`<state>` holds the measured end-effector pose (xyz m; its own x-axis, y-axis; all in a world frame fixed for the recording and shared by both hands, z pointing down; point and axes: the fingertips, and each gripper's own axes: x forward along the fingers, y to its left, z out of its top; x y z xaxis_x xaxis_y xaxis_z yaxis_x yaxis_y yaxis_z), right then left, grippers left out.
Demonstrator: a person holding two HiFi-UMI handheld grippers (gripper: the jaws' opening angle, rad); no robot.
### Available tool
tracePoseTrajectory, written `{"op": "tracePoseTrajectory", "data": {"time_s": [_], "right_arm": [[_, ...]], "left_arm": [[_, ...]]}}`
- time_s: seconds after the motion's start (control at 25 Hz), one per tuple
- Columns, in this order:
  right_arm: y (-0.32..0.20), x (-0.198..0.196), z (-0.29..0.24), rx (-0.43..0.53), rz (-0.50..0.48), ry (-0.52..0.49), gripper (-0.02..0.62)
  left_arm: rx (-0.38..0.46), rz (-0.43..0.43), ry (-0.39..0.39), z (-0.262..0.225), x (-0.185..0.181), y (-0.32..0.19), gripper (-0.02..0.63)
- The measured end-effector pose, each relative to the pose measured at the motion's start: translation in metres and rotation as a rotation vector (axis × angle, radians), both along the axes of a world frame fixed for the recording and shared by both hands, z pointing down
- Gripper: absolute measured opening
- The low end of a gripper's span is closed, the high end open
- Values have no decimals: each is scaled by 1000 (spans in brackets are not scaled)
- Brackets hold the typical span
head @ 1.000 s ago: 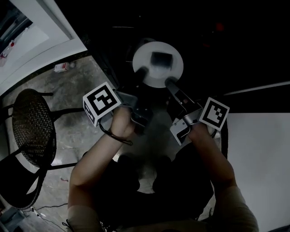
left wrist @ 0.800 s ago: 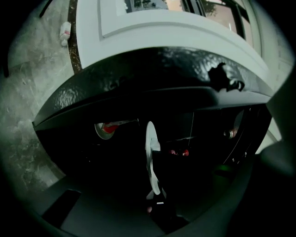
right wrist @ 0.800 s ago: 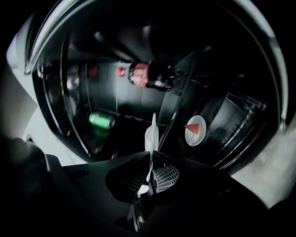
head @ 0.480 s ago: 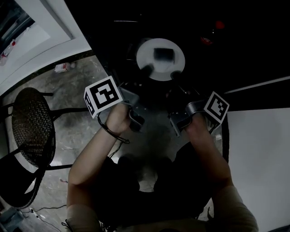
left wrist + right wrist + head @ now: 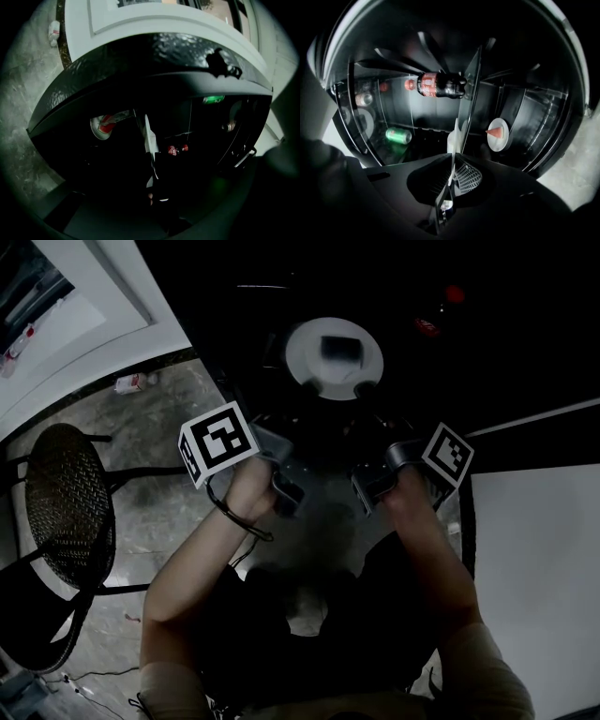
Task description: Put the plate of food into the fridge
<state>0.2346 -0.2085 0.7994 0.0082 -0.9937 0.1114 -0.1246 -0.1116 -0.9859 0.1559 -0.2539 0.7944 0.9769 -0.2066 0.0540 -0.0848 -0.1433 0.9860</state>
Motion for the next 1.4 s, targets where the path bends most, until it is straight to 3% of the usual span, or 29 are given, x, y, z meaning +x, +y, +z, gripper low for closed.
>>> {"op": "tracePoseTrajectory", "data": {"time_s": [0.16,0.32,0.84,1.12,1.4], "right_arm": [[-9,-5,-2,23,-68,29,31],[-10,-12,-6,29,-112,60,32],[-14,-31,-4,24,-169,126,32],[-15,-23,-1,20,-107,115,31],[-21,-20,1,26,-71,93,31]], "left_arm": [[-116,-90,73,1,-1,-15,20],[-79,-147,63,2,-2,-25,18],[-6,-200,49,3,0,-37,20],[153,-123,-1,-3,3,-27,26],[340,71,-107,-4,4,-3,43]]}}
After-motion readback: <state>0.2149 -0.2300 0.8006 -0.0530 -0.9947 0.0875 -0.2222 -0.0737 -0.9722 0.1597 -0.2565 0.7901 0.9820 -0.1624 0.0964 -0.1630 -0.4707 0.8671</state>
